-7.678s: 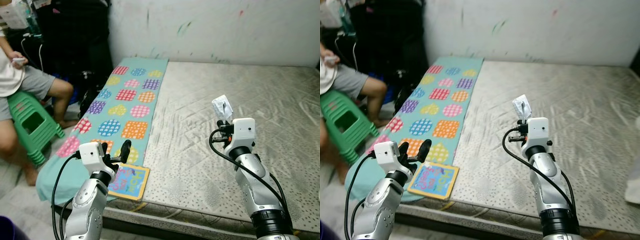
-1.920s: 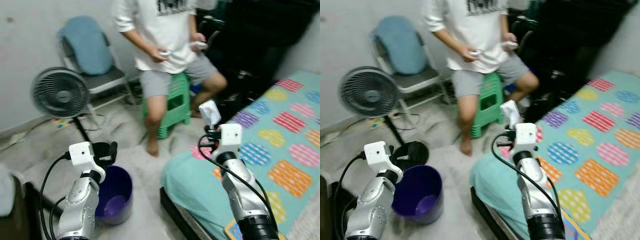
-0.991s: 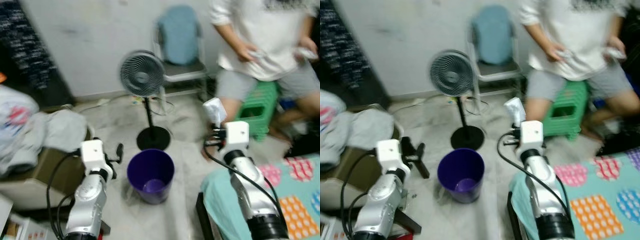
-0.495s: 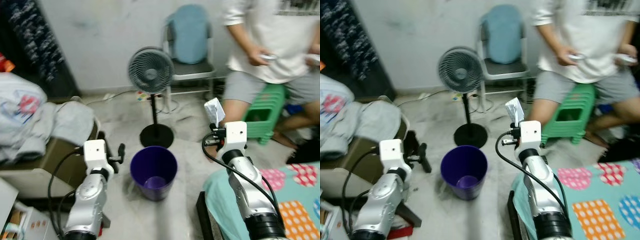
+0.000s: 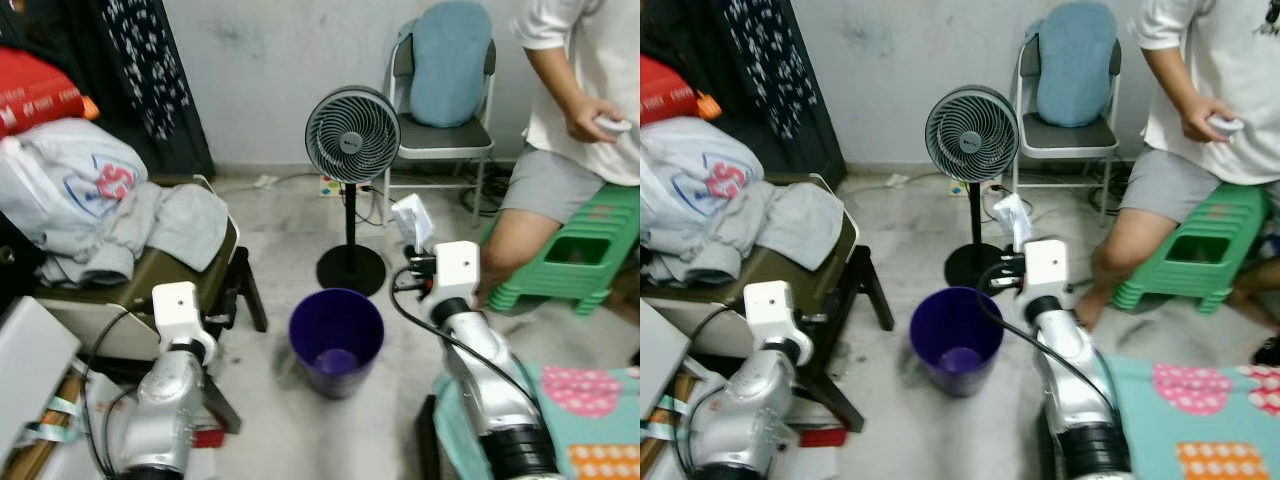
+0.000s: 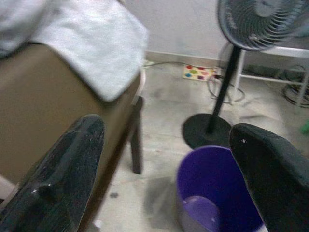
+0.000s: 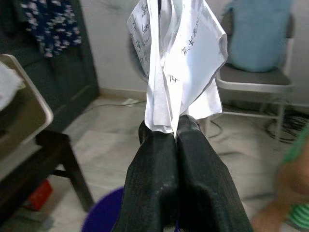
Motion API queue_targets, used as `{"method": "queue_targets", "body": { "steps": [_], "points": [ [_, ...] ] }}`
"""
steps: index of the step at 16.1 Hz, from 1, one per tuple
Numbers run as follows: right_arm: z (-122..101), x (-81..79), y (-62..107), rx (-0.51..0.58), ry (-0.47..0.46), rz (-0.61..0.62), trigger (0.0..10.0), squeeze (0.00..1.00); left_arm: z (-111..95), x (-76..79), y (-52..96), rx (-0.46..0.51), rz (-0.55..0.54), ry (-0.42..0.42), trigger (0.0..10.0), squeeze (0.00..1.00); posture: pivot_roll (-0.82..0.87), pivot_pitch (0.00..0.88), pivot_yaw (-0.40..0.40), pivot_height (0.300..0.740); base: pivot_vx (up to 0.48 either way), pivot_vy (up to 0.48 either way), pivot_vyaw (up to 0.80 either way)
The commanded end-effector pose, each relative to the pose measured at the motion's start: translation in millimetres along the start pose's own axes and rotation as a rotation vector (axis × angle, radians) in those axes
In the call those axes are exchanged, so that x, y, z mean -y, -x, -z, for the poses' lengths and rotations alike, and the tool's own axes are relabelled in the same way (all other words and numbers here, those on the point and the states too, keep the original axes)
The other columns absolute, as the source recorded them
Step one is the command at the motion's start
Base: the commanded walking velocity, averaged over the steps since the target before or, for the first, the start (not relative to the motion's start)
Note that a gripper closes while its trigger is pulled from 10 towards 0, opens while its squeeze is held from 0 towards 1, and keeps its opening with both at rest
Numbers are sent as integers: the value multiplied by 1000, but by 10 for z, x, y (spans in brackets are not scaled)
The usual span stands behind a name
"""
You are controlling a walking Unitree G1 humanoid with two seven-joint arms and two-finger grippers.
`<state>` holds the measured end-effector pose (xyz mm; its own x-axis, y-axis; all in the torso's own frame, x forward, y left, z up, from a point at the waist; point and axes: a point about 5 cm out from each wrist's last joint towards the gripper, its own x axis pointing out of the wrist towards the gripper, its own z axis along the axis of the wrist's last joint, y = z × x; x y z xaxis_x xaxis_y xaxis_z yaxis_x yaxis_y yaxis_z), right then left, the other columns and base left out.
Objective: Clean up the room
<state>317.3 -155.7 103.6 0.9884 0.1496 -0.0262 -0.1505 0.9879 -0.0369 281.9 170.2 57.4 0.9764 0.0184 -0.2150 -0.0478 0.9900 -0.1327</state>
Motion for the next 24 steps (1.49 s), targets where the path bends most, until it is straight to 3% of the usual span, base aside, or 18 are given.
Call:
{"method": "queue_targets", "body": {
  "steps": [1, 7, 17, 24],
  "points": [
    [-24, 12, -7, 11, -1, 4, 10000, 0, -34, 4, -6, 13, 1, -3, 10000, 0, -106, 0, 59, 740, 0, 0, 0],
    [-51, 36, 2, 30, 17, 12, 10000, 0, -29, 53, -4, 8, 54, 27, 10000, 0, -115, 0, 60, 740, 0, 0, 751],
    [-128, 74, -52, 60, 32, 31, 10000, 0, -77, 106, 7, 42, 112, 55, 10000, 0, -116, 0, 49, 740, 0, 0, 0],
    [-105, 46, -22, 55, 40, 24, 10000, 0, -67, 133, 18, 38, 138, 68, 10000, 0, -123, 0, 53, 740, 292, 0, 0]
  ]
}}
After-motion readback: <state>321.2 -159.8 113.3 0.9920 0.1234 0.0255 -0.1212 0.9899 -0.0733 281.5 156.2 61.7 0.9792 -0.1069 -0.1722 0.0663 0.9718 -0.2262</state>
